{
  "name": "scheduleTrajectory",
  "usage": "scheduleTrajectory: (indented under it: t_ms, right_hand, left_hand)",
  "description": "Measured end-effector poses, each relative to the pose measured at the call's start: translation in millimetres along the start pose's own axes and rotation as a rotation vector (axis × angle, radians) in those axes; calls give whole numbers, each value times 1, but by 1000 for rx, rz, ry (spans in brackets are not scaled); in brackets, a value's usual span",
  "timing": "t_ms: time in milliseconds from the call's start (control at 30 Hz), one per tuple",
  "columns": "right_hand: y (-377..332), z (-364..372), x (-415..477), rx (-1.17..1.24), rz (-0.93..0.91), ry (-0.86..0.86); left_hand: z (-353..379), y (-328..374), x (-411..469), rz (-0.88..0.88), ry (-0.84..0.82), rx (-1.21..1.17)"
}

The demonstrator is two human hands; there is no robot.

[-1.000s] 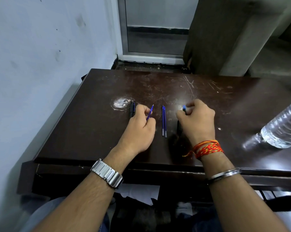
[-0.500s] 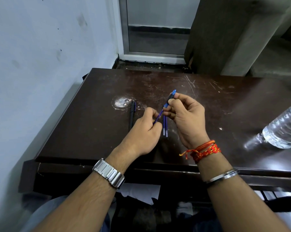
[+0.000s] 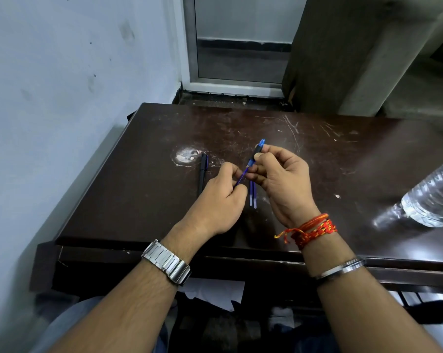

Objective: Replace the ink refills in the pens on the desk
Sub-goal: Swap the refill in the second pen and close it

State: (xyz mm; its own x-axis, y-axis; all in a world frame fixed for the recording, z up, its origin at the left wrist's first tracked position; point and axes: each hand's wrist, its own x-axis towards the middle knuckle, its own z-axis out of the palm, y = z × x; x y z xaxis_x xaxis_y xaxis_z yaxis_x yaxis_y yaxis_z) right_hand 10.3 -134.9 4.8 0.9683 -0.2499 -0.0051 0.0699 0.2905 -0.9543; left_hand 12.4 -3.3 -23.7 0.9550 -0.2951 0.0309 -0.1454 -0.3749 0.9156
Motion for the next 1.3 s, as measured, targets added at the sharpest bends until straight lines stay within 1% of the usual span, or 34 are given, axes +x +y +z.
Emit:
scheduleTrajectory:
  t_ms: [133,200,267,333,400,667,800,900,1000,1067,1167,1300]
  right_hand:
    - [4,2,-1,-63,16,-44]
    - [6,2,-1,-132,14,-59]
    - [8,2,-3,-212,22,-127]
    - [10,4,-6,-219,54,-222]
    - [12,6,-7,-208,93,-263]
    - [10,7,-6,-160,145,-269]
    - [10,5,-6,-102,153,-320]
    - [9,3,-6,-97,131,-343]
    - [7,-2,-5,-165,54,-263]
    - [7,-4,-5,-146,42,-204]
    - [8,0,-6,-21,79,-230]
    - [9,4,-7,-25,50,-224]
  left_hand:
    - [-2,1,-1,-6,18,14]
    - [-2,0,-1,8,48,13]
    - [-2,0,-1,29,105,20]
    - [-3,1,0,49,156,24]
    - [-4,1,0,56,166,25]
    - [-3,3,-2,95,119,24]
    - [-3,7,-4,105,138,-32]
    - [-3,6,-4,81,146,-28]
    - [-2,5,-5,81,134,-9]
    - [-2,4,-3,92,145,-20]
    - [-3,6,-1,82,175,-41]
    - [-3,7,-3,101,170,-32]
